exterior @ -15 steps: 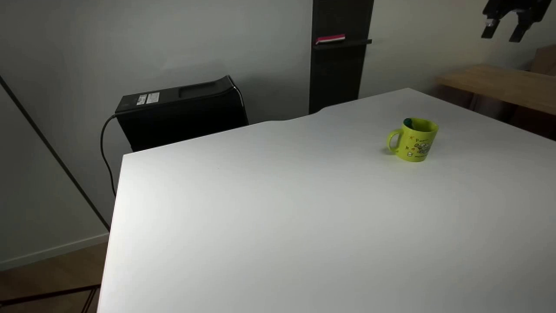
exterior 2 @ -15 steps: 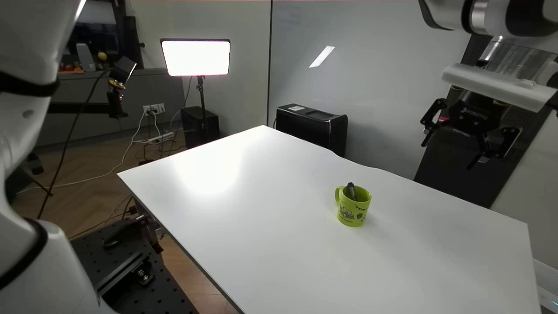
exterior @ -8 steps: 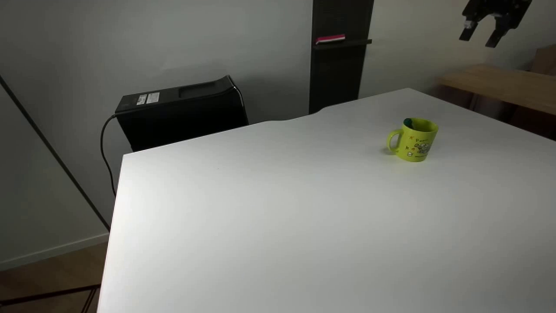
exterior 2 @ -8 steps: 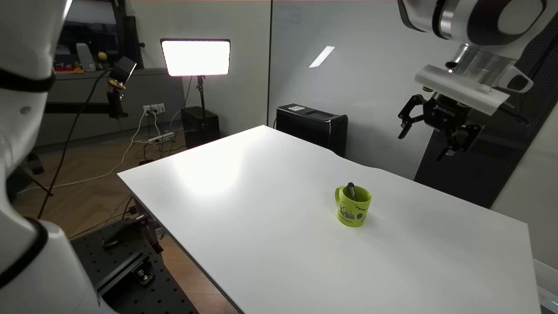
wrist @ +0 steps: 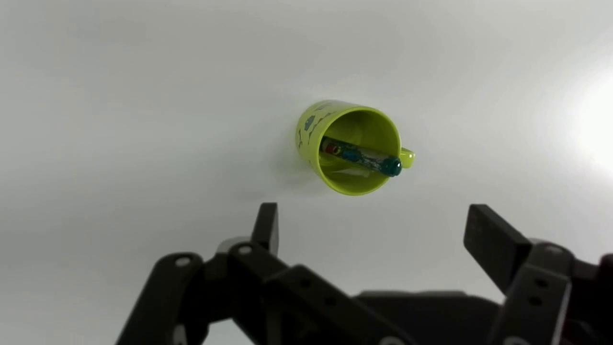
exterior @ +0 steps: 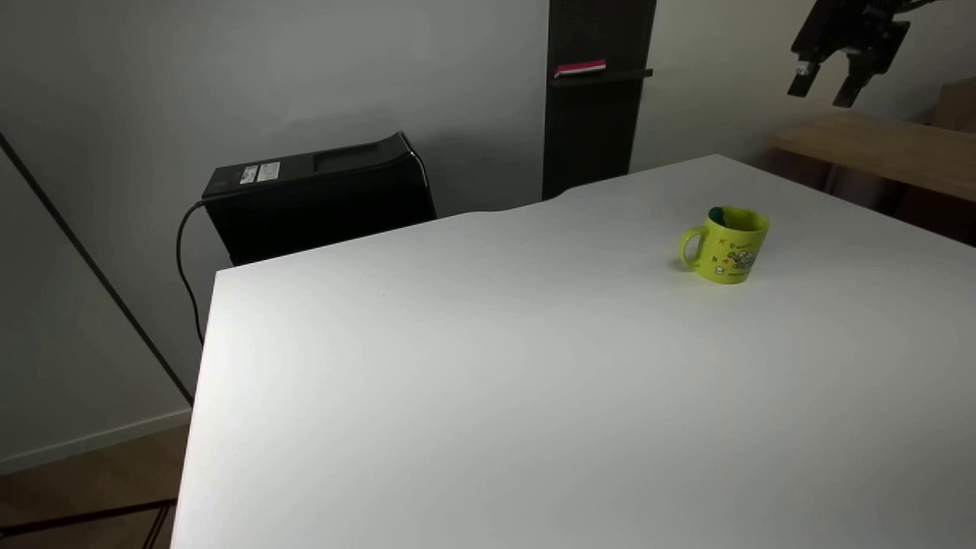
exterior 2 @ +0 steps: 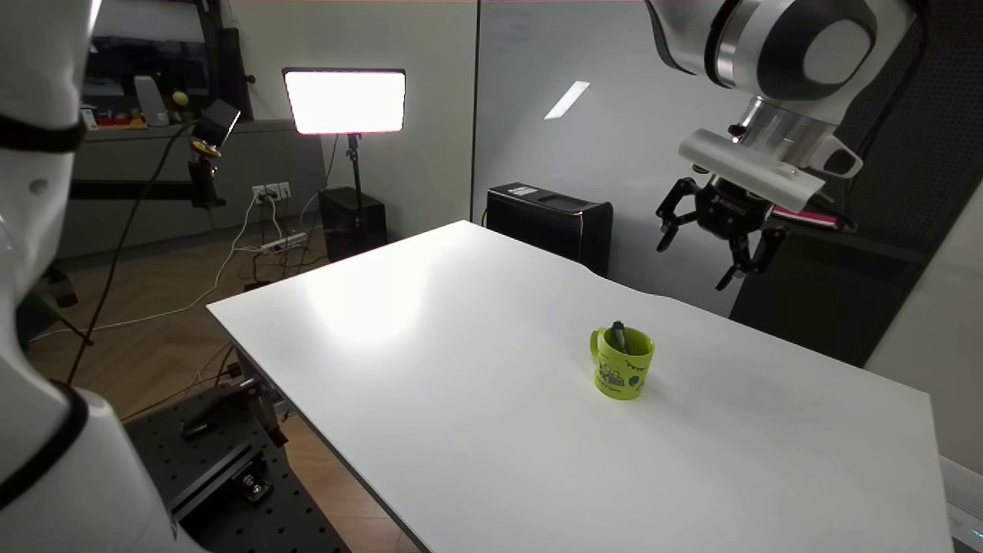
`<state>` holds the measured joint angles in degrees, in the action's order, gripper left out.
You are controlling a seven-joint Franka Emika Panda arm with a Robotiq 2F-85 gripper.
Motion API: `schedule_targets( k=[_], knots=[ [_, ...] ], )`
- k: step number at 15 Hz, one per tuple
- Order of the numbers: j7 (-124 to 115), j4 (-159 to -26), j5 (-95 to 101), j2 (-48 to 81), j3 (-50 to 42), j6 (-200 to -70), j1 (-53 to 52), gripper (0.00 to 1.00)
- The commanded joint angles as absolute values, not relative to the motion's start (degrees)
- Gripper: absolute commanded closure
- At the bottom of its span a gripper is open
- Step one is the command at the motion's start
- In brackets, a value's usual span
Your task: Get the marker from the yellow cup and place it on the table
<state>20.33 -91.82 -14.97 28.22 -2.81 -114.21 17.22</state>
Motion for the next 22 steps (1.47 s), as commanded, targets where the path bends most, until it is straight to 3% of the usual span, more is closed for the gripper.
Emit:
schedule_targets(
  k=[1,22],
  knots=[
    [20.38,-91.99,-14.81,28.12,-2.98,-114.03,17.00,0.00],
    [33.54,-89.36,-0.57,36.78,0.27,-110.32,11.94,0.00]
  ],
)
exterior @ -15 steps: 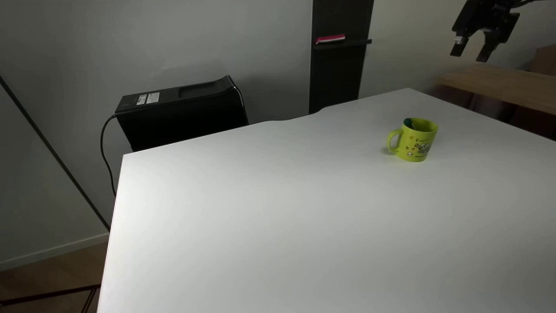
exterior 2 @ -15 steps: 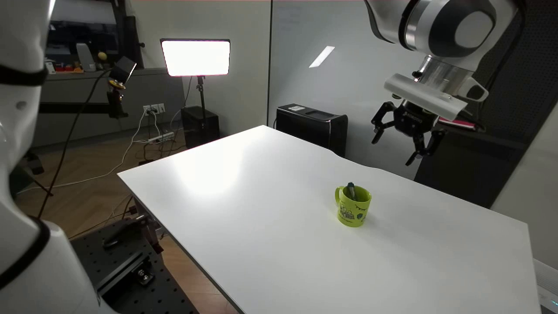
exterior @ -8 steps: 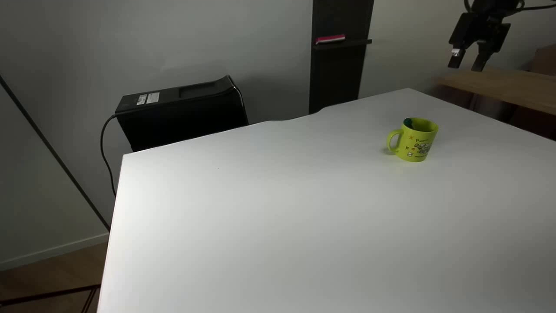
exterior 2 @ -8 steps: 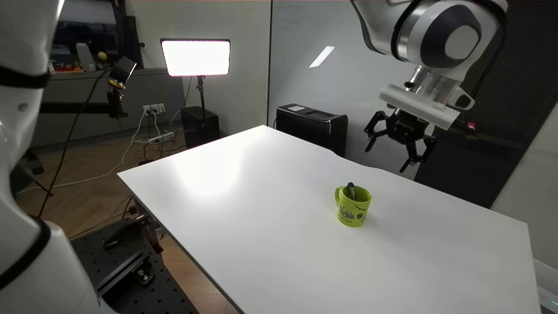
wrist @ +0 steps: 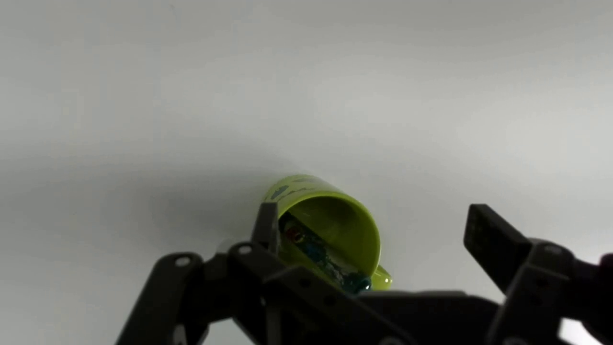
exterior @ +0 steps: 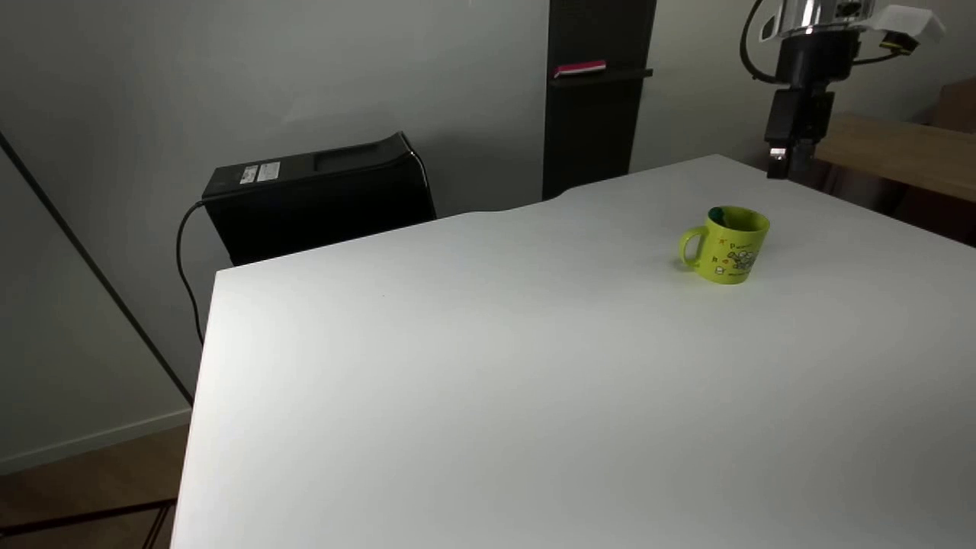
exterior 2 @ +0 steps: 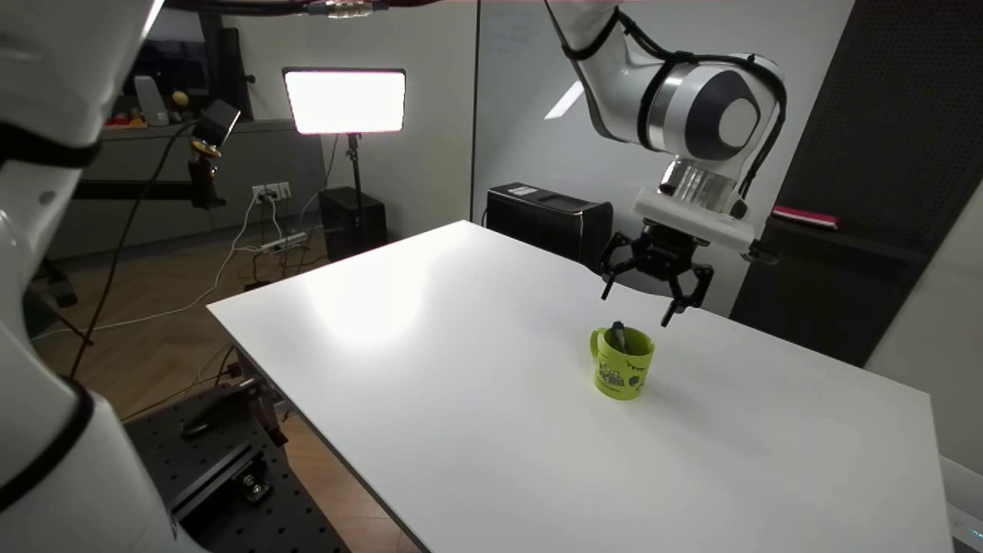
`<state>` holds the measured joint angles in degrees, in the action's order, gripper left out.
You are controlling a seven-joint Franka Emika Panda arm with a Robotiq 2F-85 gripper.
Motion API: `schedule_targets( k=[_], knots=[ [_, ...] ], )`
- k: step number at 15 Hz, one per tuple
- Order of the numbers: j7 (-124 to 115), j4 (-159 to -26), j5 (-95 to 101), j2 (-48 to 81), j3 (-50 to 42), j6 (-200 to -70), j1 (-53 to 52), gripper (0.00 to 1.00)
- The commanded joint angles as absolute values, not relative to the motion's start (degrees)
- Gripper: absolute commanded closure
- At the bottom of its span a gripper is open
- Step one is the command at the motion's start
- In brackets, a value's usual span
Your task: Get the marker from the yellow cup and place it on the table
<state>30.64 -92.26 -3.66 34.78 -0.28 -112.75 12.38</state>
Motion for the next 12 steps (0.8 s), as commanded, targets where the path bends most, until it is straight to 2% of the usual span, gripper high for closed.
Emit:
schedule_targets(
  k=[1,12],
  knots=[
    [34.74,-88.71,0.46,37.44,0.39,-109.44,11.72,0.00],
    [47.52,-79.96,11.90,45.06,0.32,-104.82,8.75,0.00]
  ],
)
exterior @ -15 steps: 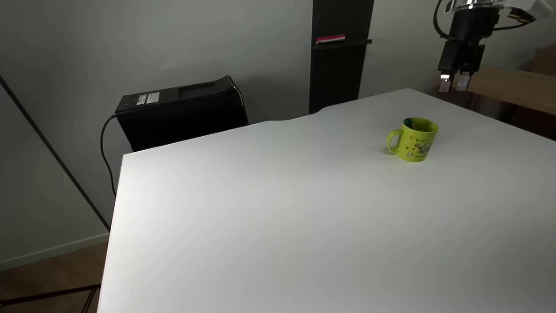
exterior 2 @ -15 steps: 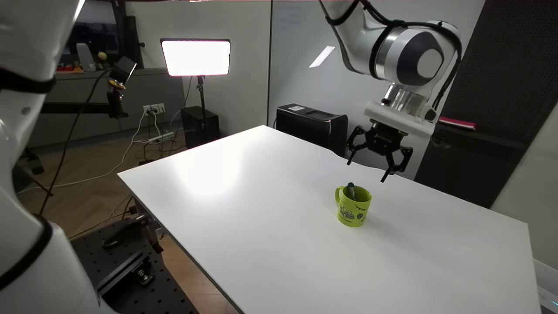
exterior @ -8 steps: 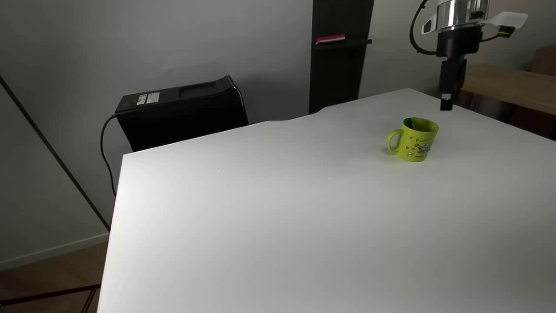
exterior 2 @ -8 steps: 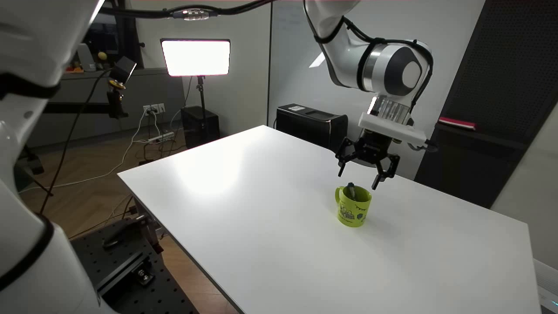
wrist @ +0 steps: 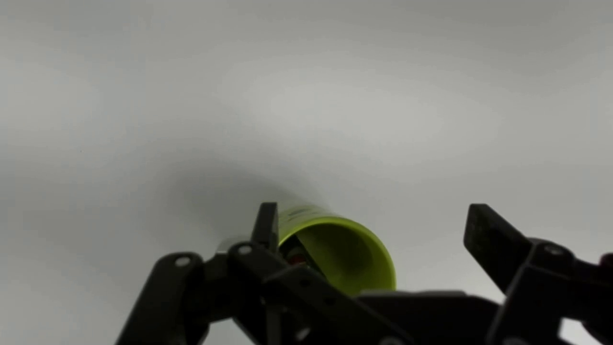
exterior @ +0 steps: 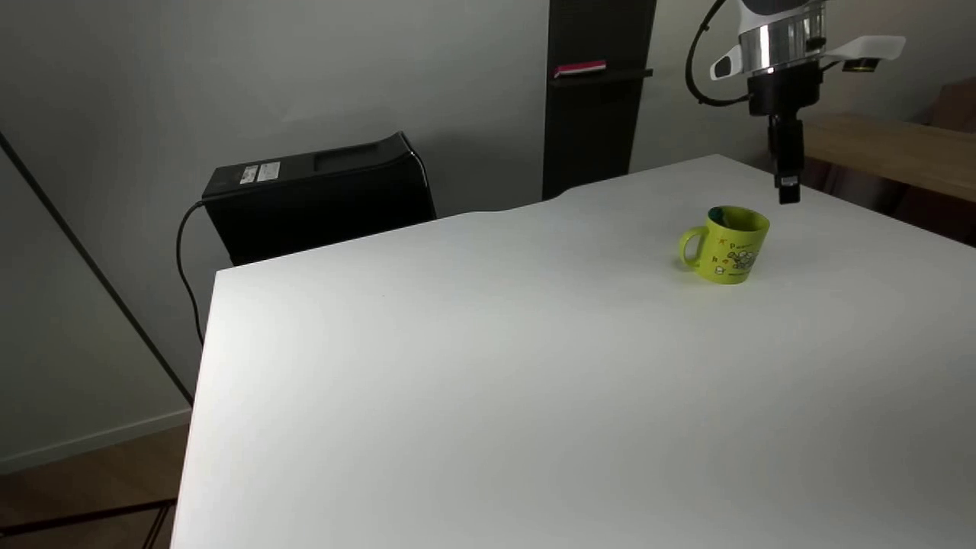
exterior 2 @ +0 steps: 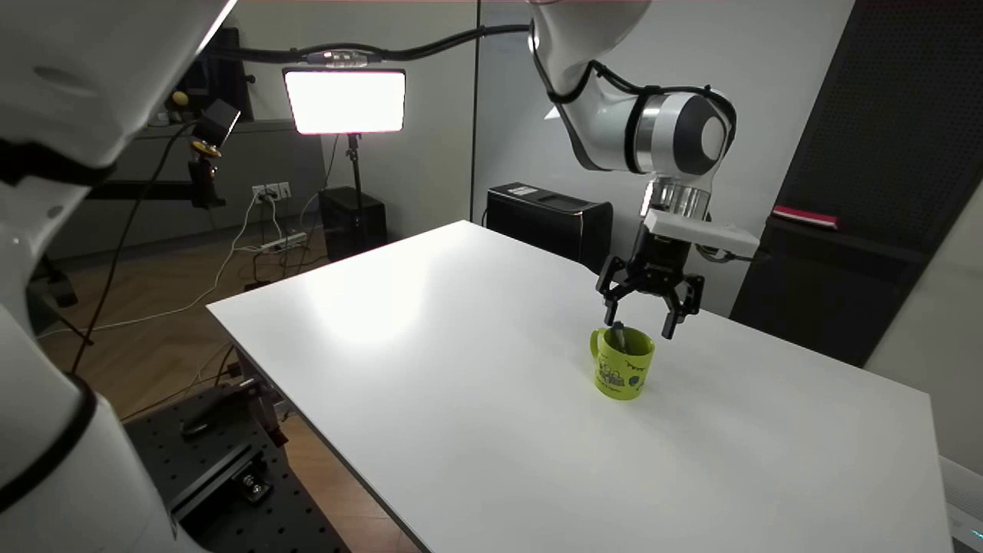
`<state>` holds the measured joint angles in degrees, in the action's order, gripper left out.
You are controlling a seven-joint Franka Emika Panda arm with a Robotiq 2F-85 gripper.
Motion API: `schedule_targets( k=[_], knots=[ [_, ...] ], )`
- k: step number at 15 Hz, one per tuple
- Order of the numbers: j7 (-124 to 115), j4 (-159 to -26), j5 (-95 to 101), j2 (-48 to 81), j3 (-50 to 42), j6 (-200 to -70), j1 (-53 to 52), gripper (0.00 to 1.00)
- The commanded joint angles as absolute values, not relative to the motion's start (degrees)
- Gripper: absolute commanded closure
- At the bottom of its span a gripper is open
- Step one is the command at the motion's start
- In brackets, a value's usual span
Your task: Get the marker from the yellow cup and place it on the table
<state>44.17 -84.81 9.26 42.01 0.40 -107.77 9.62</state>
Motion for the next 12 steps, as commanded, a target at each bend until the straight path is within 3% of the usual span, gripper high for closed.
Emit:
schedule_targets(
  k=[1,12],
  knots=[
    [48.75,-79.05,12.57,45.85,0.36,-104.05,8.47,0.00],
    [52.48,-74.45,17.32,51.28,0.29,-107.26,4.97,0.00]
  ],
)
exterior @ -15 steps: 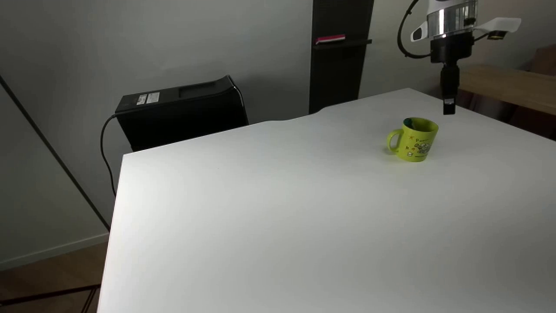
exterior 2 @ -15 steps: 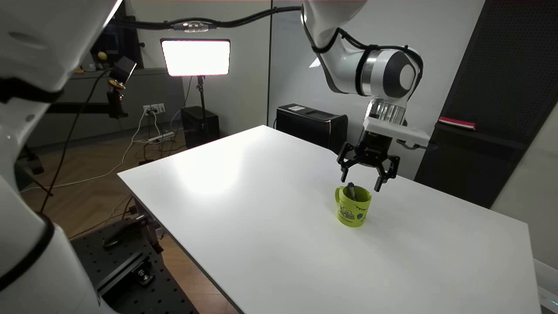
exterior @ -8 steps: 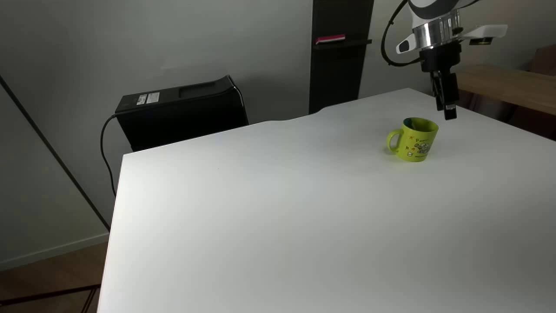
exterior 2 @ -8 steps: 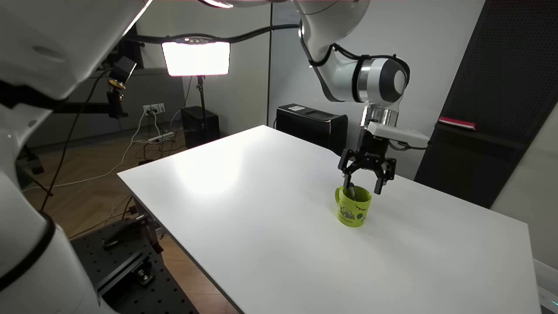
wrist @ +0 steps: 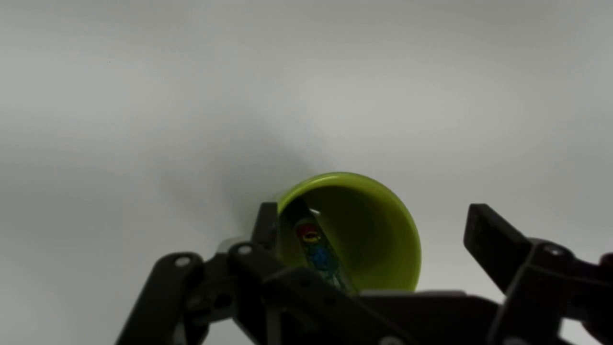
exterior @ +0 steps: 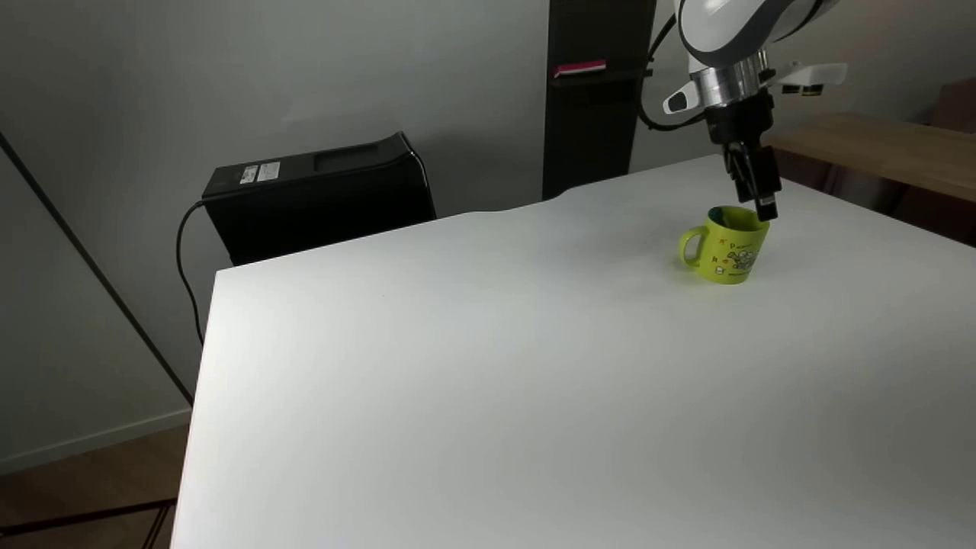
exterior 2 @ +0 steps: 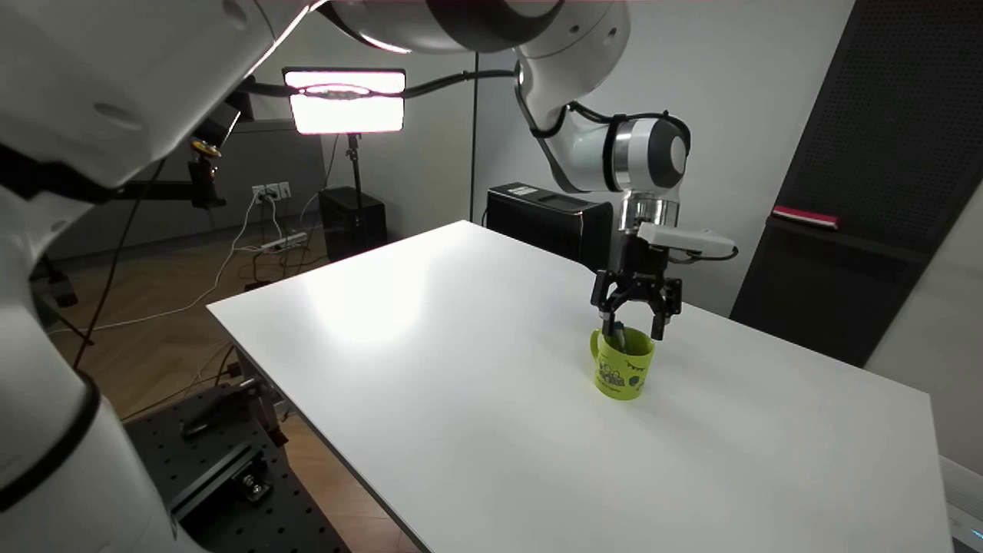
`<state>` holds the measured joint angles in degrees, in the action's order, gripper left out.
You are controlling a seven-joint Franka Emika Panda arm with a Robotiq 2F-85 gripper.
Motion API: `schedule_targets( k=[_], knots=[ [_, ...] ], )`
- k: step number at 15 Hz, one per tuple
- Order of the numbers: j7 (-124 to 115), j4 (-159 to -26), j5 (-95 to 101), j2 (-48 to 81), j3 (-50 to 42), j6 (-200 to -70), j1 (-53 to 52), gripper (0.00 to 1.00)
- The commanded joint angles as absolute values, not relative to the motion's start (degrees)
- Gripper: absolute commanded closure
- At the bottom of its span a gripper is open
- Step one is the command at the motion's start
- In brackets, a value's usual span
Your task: Get the marker from the yellow cup and place it on the table
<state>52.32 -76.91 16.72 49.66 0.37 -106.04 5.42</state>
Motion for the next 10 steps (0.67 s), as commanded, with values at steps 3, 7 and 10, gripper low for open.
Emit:
schedule_targets(
  k=[3,7,10],
  knots=[
    [52.20,-74.96,17.21,51.52,0.26,-109.72,4.71,0.00],
    [50.79,-75.53,16.86,51.78,0.10,-113.62,4.57,0.00],
    [48.90,-75.97,16.87,51.68,-0.21,-116.58,4.18,0.00]
  ],
)
